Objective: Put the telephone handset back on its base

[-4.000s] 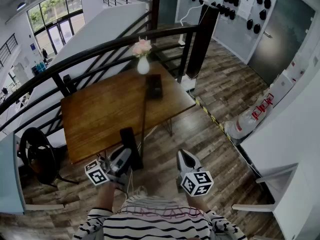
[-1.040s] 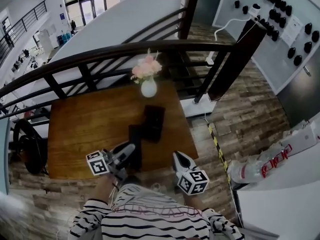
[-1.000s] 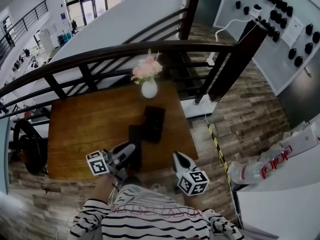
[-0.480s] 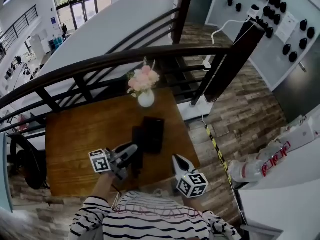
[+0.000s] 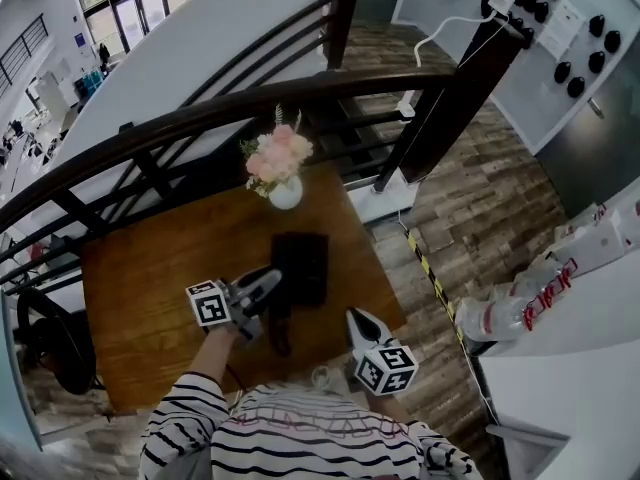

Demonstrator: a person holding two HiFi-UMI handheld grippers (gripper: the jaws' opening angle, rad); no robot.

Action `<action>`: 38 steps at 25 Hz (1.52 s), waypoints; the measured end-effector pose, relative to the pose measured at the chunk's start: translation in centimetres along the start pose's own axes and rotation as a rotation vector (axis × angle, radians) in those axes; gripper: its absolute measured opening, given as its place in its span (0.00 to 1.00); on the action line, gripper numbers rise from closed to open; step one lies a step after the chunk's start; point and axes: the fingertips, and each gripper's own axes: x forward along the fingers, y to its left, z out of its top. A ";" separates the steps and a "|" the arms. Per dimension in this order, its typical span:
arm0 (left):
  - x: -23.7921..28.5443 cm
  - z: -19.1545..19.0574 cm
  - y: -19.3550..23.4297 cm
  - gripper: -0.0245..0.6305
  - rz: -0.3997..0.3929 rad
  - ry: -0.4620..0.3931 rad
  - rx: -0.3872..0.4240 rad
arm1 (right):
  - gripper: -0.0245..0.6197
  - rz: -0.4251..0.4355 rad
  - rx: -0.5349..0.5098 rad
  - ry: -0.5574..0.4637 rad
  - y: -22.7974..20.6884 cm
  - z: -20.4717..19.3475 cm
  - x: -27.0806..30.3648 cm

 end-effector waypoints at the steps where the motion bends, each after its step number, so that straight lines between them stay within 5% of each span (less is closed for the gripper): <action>1: 0.1 -0.1 0.8 0.15 0.004 0.009 0.000 | 0.04 -0.006 0.002 0.005 0.0 -0.2 0.2; 18: 2.2 -3.2 12.0 0.15 0.078 0.088 -0.093 | 0.04 -0.070 0.033 0.073 -2.4 -2.5 1.9; 38: 2.7 -5.1 15.7 0.15 0.172 0.118 -0.145 | 0.04 -0.066 0.047 0.098 -3.3 -3.3 2.9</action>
